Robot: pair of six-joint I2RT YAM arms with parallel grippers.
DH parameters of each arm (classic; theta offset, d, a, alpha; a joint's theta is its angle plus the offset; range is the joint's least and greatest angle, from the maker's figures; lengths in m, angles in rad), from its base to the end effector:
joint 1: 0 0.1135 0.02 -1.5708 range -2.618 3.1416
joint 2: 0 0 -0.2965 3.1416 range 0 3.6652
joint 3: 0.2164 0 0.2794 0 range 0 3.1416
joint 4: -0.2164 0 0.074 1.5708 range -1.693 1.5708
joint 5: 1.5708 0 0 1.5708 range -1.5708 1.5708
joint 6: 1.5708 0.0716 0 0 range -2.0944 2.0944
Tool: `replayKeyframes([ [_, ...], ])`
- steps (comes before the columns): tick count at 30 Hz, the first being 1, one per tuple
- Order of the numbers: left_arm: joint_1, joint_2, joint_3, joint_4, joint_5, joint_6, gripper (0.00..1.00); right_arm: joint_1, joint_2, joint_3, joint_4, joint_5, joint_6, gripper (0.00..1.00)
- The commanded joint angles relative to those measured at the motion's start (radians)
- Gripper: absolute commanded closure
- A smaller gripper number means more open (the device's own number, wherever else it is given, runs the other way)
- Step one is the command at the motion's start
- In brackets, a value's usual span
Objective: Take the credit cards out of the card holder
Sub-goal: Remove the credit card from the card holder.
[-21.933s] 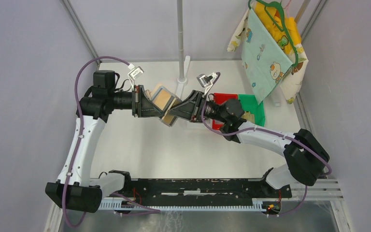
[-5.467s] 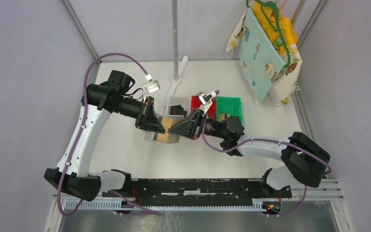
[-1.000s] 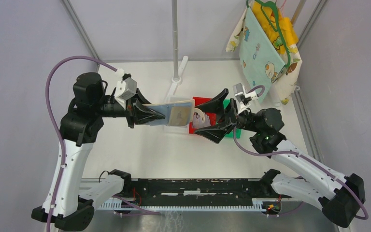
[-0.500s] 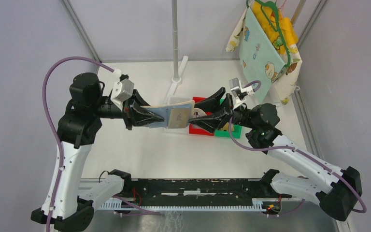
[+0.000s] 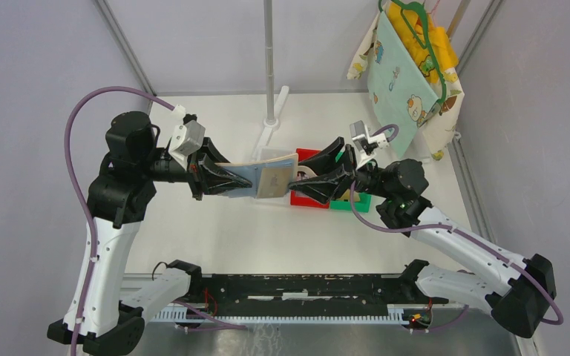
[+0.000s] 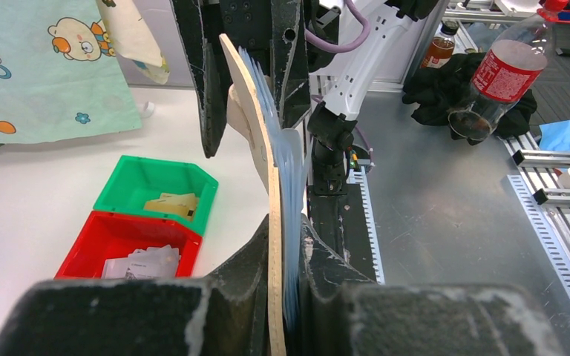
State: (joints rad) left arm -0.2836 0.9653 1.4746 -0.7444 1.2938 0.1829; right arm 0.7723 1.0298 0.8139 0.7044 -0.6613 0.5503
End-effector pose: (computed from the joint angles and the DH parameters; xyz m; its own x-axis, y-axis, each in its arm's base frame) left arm 0.1259 -0.1084 0.5209 -0.0426 0.0642 -0.9970 0.9990 -0.0111 -0.0434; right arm 0.1570 0.2143 0.4290 -0.2046 0.3769 -0.9034 -0.9763 -0.0119 0.2161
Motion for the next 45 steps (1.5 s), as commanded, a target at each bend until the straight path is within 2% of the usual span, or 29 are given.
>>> replayKeyframes([
  [1, -0.003, -0.010, 0.042, 0.051, 0.047, -0.035, 0.98, 0.023, 0.012, 0.054, 0.040, 0.007, -0.027, 0.48],
  [7, -0.003, -0.011, 0.044, 0.055, 0.049, -0.036, 0.98, 0.048, 0.016, 0.079, 0.013, 0.028, -0.065, 0.53],
  [13, -0.004, -0.007, 0.042, 0.054, 0.050, -0.033, 0.98, 0.117, 0.038, 0.134, -0.043, 0.055, -0.126, 0.47],
  [19, -0.003, -0.012, 0.040, 0.056, 0.046, -0.031, 0.98, 0.153, 0.042, 0.144, -0.034, -0.004, -0.131, 0.49],
  [21, -0.003, -0.015, 0.038, 0.056, 0.042, -0.027, 0.98, 0.158, 0.037, 0.143, -0.032, -0.010, -0.127, 0.54],
  [23, -0.002, -0.015, 0.038, 0.056, 0.039, -0.022, 0.98, 0.163, 0.031, 0.144, -0.047, 0.009, -0.138, 0.62],
  [26, -0.003, -0.013, 0.042, 0.057, 0.034, -0.018, 0.98, 0.196, 0.042, 0.189, -0.156, 0.119, -0.200, 0.76],
  [31, -0.003, -0.019, 0.025, 0.056, -0.049, -0.015, 0.98, 0.291, 0.116, 0.303, -0.343, 0.291, -0.289, 0.79],
  [33, -0.003, -0.029, 0.004, 0.058, -0.121, -0.003, 0.91, 0.315, 0.127, 0.336, -0.404, 0.362, -0.326, 0.86],
  [34, -0.003, -0.034, -0.004, 0.058, -0.159, 0.003, 0.83, 0.326, 0.127, 0.344, -0.432, 0.405, -0.342, 0.90],
  [36, -0.003, -0.040, -0.018, 0.058, -0.213, 0.007, 0.59, 0.341, 0.128, 0.381, -0.507, 0.504, -0.385, 0.99],
  [37, -0.003, -0.041, -0.022, 0.050, -0.227, 0.016, 0.46, 0.349, 0.132, 0.411, -0.571, 0.563, -0.416, 1.00],
  [38, -0.003, -0.043, -0.025, 0.037, -0.232, 0.036, 0.40, 0.358, 0.141, 0.451, -0.624, 0.607, -0.440, 1.00],
  [40, -0.003, -0.049, -0.032, 0.002, -0.215, 0.090, 0.35, 0.374, 0.155, 0.519, -0.739, 0.685, -0.496, 1.00],
  [45, -0.003, -0.056, -0.048, -0.128, -0.140, 0.250, 0.34, 0.390, 0.169, 0.636, -0.912, 0.768, -0.599, 1.00],
])
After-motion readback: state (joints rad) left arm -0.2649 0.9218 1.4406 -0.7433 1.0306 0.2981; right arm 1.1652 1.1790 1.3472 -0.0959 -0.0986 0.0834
